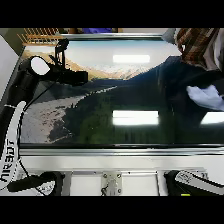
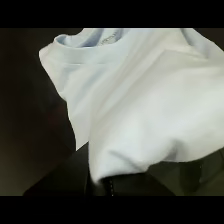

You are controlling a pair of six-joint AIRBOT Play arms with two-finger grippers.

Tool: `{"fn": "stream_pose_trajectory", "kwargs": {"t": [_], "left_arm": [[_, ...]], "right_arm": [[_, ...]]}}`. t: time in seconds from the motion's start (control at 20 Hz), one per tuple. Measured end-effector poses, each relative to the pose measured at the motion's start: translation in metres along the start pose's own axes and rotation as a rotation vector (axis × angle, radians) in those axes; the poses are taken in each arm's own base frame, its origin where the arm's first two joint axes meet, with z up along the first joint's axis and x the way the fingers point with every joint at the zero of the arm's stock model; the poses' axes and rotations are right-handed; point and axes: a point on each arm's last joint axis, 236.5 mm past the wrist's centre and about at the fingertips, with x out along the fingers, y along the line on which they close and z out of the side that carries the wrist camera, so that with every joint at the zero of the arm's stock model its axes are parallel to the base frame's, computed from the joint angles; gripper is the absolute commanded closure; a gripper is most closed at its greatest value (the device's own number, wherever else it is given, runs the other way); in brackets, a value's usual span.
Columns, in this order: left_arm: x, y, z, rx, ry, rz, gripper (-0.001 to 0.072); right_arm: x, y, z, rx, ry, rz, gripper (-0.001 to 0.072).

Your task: Fold the clothes and pants, and hang the long-sleeved shirts on hangers.

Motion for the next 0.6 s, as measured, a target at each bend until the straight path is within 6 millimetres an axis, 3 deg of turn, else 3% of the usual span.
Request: {"fn": "stream_pose_trajectory", "kwargs": {"t": [0.1,0.25,0.5,0.55,0.6], "left_arm": [[0.000,0.000,0.000,-0.001,0.000,0.000,0.0699],[0.000,0.000,0.000,-0.001,0.000,-0.001,0.0699],[0.000,0.000,0.000,-0.003,0.001,-0.001,0.0699],[0.000,0.000,0.000,-0.003,0.001,-0.001,0.0699],[0.000,0.000,0.000,-0.003,0.001,-0.001,0.0699]], "right_arm": [[-0.001,-0.031,-0.018,0.049,0.037,-0.062,0.0697],[-0.001,-0.062,-0.043,0.067,0.087,-0.144,0.0696],[-0.012,-0.096,-0.056,0.044,0.113,-0.271,0.0695],[-0.015,-0.100,-0.056,0.037,0.110,-0.291,0.0678],[-0.018,-0.103,-0.056,0.031,0.109,-0.305,0.0603]]}}
